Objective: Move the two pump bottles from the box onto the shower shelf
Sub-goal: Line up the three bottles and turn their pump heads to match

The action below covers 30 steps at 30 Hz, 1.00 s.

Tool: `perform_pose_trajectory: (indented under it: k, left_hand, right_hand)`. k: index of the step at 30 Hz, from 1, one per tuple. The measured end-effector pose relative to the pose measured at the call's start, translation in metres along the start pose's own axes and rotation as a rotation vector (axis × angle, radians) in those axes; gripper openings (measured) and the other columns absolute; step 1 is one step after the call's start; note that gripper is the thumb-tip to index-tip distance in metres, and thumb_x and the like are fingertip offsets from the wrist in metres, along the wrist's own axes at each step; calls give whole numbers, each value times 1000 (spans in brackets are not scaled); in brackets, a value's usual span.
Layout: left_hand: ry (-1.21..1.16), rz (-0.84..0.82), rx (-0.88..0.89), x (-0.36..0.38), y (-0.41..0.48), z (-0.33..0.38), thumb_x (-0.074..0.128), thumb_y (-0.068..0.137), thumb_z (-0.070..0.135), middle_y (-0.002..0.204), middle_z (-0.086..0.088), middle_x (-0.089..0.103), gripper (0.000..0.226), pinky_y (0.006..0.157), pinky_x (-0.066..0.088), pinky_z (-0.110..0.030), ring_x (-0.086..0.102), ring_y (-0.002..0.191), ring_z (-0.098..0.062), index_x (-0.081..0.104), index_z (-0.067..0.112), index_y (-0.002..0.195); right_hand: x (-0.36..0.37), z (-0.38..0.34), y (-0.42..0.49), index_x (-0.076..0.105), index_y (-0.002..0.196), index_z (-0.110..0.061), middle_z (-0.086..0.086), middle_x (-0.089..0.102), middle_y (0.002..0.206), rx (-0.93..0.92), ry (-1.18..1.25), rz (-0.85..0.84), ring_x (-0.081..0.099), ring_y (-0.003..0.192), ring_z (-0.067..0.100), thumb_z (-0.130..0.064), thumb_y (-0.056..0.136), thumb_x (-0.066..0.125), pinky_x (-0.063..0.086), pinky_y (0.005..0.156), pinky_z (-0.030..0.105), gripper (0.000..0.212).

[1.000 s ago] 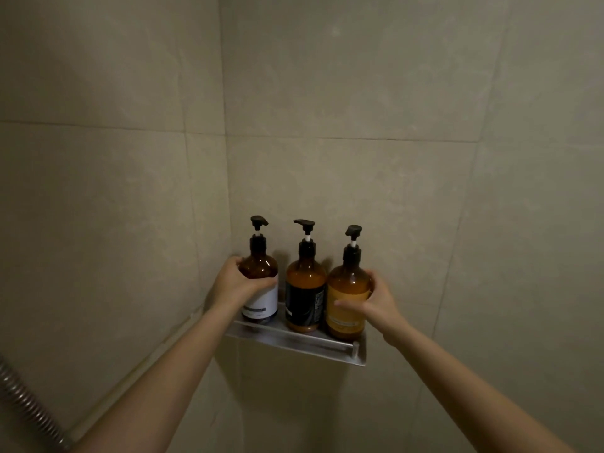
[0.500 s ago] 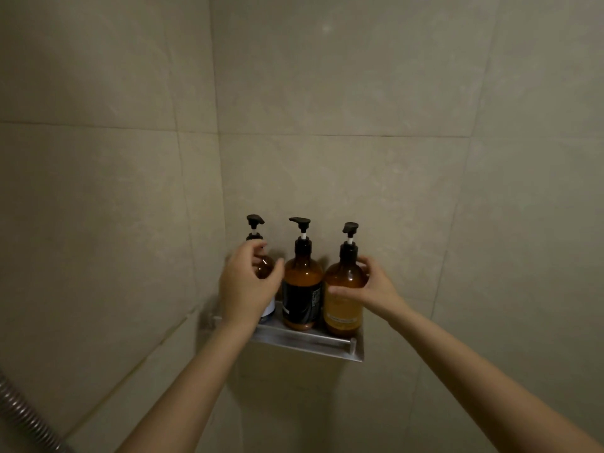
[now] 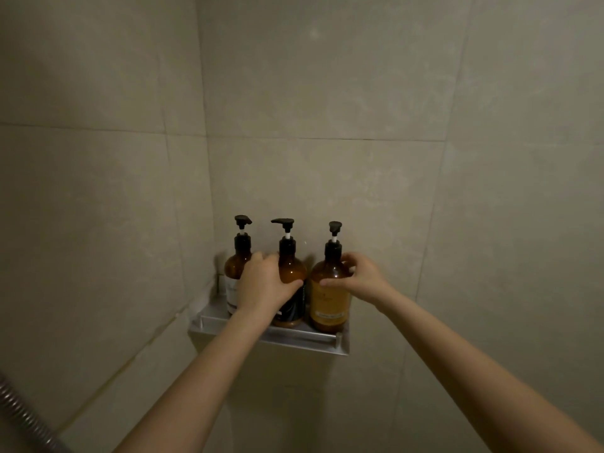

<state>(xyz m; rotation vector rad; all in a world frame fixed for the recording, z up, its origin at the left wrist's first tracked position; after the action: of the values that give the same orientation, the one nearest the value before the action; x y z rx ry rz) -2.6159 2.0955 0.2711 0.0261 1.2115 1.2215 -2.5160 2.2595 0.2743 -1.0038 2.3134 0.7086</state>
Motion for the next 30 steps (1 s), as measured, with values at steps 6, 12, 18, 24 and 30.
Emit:
perform_pose_trajectory:
  k: [6,12,18,24,30]
  left_hand:
    - [-28,-67,-29,-8,8,5,69,68,54,86,2,62,48,61,47,-22,61,80,-16,64,13,91]
    - [-262,-248,-117,-8,16,-1,73,73,21,112,-5,64,53,76,46,-24,61,101,-19,56,8,121]
    - [-182,-123,-73,-13,12,-6,81,62,40,120,-8,64,74,85,48,-29,61,108,-22,57,7,124]
    - [-223,-245,-124,-17,24,-15,78,65,41,123,-9,63,75,86,50,-30,61,109,-21,53,7,128]
    - [-225,-359,-31,-18,31,-24,80,66,21,123,-8,62,68,89,48,-31,59,109,-20,53,8,127]
  right_hand:
    - [-6,-5,-1,48,130,-11,8,57,127,11,18,-104,55,113,22,-33,67,81,46,81,26,74]
    - [-7,-9,-1,45,133,-10,10,55,129,17,7,-121,54,116,25,-29,70,80,44,82,26,74]
    - [-9,-10,1,50,128,-10,9,58,126,0,2,-146,56,110,21,-28,70,80,46,83,27,67]
    - [-10,-7,3,48,132,-11,8,56,130,-8,8,-175,54,117,24,-29,70,80,46,92,32,73]
    - [-11,-9,5,48,133,-11,8,55,131,-19,11,-196,53,119,24,-28,71,80,46,97,35,72]
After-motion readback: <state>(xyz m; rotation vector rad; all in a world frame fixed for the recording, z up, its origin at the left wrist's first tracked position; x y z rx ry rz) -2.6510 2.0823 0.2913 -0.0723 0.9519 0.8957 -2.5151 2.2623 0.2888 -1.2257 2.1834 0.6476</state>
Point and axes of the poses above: each hand's wrist, its own y-axis towards the middle knuckle, its own x-axis out of the palm, z = x × y, the point moved 3 cm from there along y, towards the middle knuckle
